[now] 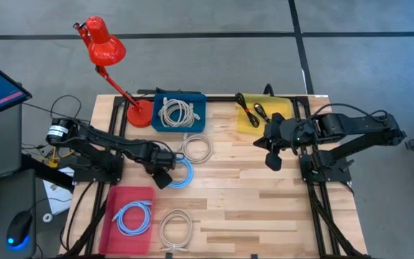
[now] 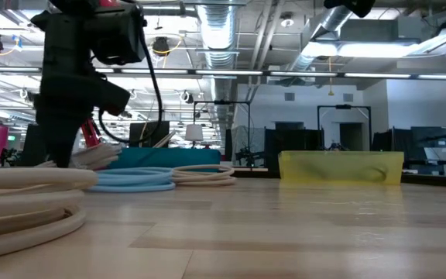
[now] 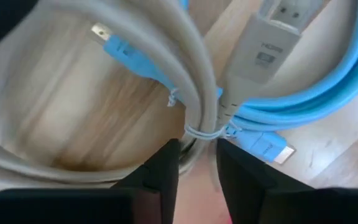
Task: Pick & Place USB Port
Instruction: Put the brown display cable into the blue bin
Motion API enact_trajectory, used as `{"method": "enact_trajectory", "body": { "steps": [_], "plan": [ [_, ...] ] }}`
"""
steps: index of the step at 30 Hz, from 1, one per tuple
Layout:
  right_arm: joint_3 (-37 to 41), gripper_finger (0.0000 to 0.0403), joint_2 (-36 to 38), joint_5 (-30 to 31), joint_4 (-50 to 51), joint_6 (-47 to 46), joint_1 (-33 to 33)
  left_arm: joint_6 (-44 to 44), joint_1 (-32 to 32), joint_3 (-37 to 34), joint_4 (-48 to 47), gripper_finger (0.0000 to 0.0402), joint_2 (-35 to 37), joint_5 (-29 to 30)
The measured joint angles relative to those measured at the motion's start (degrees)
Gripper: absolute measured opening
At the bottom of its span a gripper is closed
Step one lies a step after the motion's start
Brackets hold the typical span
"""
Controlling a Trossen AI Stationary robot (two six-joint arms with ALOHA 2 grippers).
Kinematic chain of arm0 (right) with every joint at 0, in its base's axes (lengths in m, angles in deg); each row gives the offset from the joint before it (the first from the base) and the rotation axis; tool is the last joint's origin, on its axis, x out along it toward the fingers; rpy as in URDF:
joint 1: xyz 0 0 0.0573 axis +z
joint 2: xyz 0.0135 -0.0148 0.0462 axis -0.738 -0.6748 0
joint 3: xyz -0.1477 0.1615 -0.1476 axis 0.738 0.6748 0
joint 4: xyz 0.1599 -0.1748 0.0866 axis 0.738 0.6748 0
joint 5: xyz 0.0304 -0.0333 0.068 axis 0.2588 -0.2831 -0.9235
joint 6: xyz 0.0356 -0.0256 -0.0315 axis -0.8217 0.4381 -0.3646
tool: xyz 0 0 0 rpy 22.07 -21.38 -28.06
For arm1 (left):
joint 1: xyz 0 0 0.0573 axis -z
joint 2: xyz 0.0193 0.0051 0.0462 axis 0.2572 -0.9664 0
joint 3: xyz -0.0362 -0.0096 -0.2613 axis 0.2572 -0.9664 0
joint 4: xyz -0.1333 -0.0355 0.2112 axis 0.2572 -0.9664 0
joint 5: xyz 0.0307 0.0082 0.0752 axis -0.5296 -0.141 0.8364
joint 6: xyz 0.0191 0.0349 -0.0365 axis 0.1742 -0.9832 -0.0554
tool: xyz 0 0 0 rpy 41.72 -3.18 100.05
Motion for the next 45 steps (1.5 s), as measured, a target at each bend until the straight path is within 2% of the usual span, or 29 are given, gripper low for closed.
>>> {"method": "enact_trajectory", "body": {
  "steps": [4, 11, 21, 27, 31, 35, 38, 43, 45],
  "plan": [
    [0.0, 0.0000, 0.0, 0.0, 0.1, -3.2, 0.0, -1.0, 0.0, 0.0, 2.8, 0.0080, 0.0, 1.1],
    [0.0, 0.0000, 0.0, 0.0, 0.3, -4.9, 0.0, -1.2, 0.0, 0.0, 4.8, 0.0011, 0.0, 1.7],
    [0.0, 0.0000, 0.0, 0.0, 1.7, -4.9, 0.0, 0.6, 0.0, 1.2, 5.2, 0.0009, 1.5, 2.5],
    [0.0, 0.0000, 0.0, 0.4, 3.9, -4.9, 0.0, 0.6, 0.0, 4.2, 5.3, 0.0008, 6.9, 5.1],
    [0.0, 0.0000, 0.0, 2.7, 3.9, -4.9, 0.0, 0.6, 0.0, 6.3, 5.1, 0.0008, 11.7, 8.3],
    [0.0, 0.0000, 0.0, 5.2, 3.9, -4.8, 0.0, -0.4, -0.3, 9.0, 5.3, 0.0008, 16.0, 14.9],
    [0.0, 0.0000, 0.0, 7.1, 3.9, -4.9, 0.0, -2.9, -2.7, 11.6, 5.6, 0.0008, 17.6, 18.3],
    [0.0, 0.0000, 0.0, 9.4, 3.6, -4.9, 0.0, -11.6, -11.6, 16.0, 8.8, 0.0007, 16.6, 17.7],
    [0.0, 0.0000, 0.0, 9.5, 3.6, -4.9, 0.0, -14.6, -16.0, 17.4, 9.9, 0.0007, 15.0, 15.3]
  ]
}}
